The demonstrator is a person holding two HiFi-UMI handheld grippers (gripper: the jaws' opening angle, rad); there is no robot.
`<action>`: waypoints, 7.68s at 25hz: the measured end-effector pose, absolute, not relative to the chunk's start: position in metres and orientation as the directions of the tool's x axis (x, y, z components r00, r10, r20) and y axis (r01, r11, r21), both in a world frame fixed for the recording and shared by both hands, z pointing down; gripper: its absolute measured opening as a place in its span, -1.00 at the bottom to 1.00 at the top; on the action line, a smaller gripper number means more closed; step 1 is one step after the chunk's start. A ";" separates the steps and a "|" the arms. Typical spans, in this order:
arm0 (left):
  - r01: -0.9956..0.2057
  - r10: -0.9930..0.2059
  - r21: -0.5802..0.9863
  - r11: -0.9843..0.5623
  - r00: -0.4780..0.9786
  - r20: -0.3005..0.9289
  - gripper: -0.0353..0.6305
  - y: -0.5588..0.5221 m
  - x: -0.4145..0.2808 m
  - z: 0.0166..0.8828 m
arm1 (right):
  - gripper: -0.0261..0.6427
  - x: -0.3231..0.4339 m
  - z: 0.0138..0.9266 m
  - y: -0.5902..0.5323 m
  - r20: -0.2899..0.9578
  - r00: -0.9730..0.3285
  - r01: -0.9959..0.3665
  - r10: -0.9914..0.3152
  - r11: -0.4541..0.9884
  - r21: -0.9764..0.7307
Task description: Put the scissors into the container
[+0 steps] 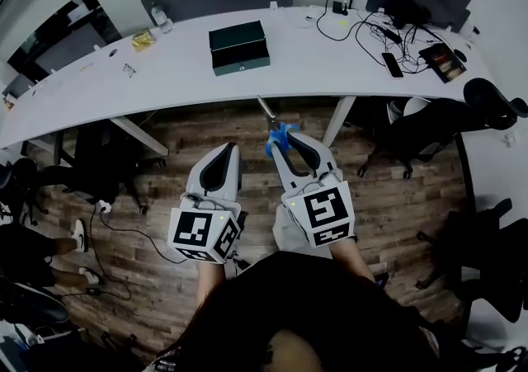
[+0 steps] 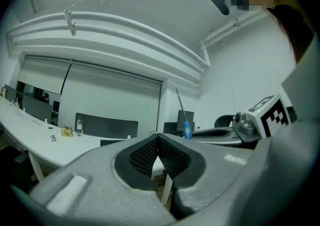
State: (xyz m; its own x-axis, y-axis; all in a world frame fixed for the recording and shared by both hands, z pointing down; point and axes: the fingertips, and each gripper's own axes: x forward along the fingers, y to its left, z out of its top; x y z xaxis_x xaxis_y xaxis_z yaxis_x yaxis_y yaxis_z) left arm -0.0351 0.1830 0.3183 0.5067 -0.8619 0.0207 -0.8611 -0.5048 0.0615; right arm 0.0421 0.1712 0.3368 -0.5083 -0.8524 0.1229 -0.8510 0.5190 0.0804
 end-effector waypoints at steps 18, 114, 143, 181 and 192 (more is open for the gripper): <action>-0.872 -0.871 0.073 -0.483 0.488 0.058 -0.86 0.042 -0.022 0.317 | -0.67 0.051 0.331 0.032 0.148 -0.539 -0.830 -0.829 0.553 0.069; -0.904 -0.895 0.197 -0.380 0.413 0.167 -0.86 -0.336 -0.165 0.393 | -0.66 -0.062 0.515 -0.370 0.652 -0.509 -0.392 -0.562 0.826 0.406; -0.910 -0.892 0.234 -0.341 0.392 0.223 -0.86 -0.360 -0.185 0.425 | -0.66 -0.053 0.628 -0.388 0.870 -0.352 -0.146 -0.345 0.938 0.313; -0.920 -0.897 0.279 -0.274 0.349 0.271 -0.86 -0.355 -0.213 0.450 | -0.62 -0.049 0.673 -0.389 0.979 -0.132 -0.080 -0.158 0.986 0.148; -0.920 -0.897 0.274 -0.280 0.353 0.268 -0.86 -0.350 -0.214 0.447 | -0.51 -0.050 0.670 -0.385 0.980 -0.153 -0.101 -0.127 0.988 0.113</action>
State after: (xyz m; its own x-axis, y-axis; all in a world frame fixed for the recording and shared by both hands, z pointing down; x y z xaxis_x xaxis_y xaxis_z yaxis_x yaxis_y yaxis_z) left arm -0.2136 -0.3502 0.4471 0.3530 -0.8965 0.2676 -0.9199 -0.2804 0.2741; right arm -0.0503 -0.3853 0.6703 -0.1534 -0.1273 0.9799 -0.1014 0.9885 0.1125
